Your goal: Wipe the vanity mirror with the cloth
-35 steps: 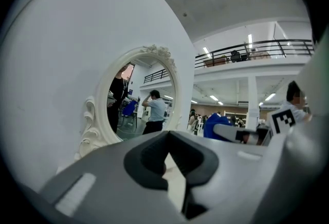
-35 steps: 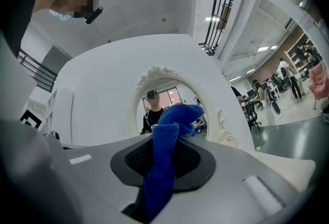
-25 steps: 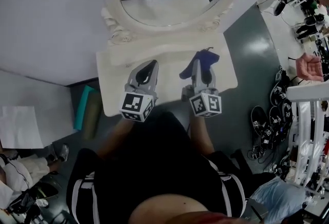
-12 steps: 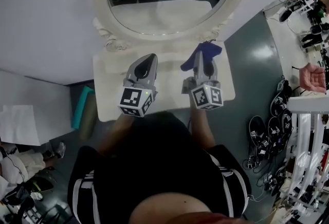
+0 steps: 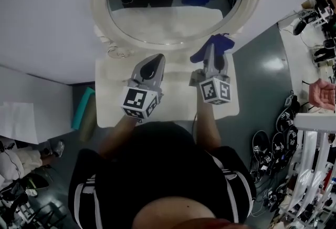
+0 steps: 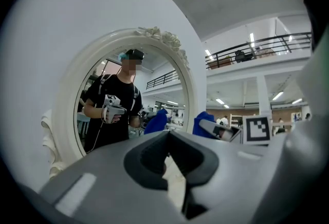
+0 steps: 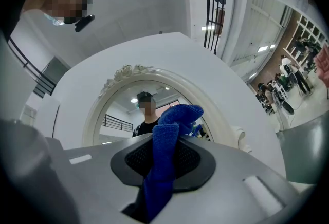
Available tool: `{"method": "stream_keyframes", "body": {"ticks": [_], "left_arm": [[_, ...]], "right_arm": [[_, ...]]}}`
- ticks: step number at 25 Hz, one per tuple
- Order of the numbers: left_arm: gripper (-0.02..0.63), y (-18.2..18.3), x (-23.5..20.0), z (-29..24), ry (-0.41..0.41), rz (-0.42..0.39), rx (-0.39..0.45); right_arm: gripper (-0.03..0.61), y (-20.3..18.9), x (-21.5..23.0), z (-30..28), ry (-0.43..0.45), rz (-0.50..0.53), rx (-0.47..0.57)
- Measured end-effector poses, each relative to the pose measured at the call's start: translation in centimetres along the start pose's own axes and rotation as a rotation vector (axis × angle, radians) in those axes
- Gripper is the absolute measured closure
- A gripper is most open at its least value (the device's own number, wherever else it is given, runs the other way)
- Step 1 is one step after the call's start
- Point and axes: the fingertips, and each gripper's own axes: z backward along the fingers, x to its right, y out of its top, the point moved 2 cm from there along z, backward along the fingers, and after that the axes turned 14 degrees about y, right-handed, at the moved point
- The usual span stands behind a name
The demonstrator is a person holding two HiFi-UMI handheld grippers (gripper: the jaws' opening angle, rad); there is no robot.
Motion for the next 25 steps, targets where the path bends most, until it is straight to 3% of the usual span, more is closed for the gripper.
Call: {"method": "stream_keyframes", "body": {"ticks": [10,25], "left_arm": [[0.603,0.2,0.0,-3.1,0.038,0.000,-0.016],[0.603,-0.7,-1.4,-5.4,0.079,0.002,-0.041]], "right_arm": [[0.505,1.5,4.7,-5.5,0.011,-0.011,0.066],[0.505,1.4,9.2,-9.1,-0.020,-0.061,0.145]]}}
